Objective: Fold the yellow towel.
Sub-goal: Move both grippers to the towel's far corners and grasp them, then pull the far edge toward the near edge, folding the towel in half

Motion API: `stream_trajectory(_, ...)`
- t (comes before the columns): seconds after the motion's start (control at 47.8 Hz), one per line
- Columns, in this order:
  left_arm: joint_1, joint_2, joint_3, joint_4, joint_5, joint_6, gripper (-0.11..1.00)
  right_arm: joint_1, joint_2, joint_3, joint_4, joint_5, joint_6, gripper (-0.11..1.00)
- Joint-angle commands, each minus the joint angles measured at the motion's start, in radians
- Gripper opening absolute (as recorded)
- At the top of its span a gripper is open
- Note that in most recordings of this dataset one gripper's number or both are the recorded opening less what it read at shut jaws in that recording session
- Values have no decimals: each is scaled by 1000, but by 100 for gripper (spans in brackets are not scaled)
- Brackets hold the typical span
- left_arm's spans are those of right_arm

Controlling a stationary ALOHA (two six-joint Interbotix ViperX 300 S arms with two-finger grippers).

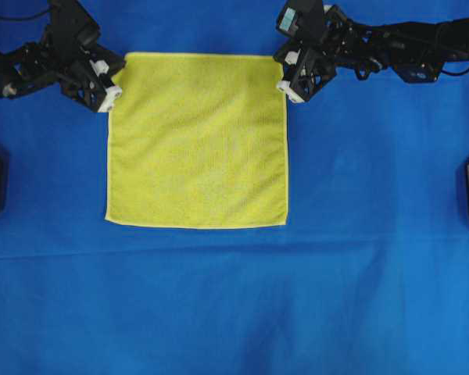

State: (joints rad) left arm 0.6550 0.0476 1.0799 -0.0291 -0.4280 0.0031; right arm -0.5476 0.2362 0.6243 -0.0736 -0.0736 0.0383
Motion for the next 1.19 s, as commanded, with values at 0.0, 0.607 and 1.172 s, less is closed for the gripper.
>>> stream_trajectory(0.0, -9, -17, -11, 0, -2, 0, 2, 0, -15, -17, -2, -8, -2, 0)
stream_trajectory(0.607, -35, -275, 21, 2, 120, 14, 2, 6, -143, 3, -2, -2, 3, 0)
stream_trajectory(1.172, -408, -414, 126, 0, 249, -14, 2, 284, -308, 152, 3, 89, 11, 0)
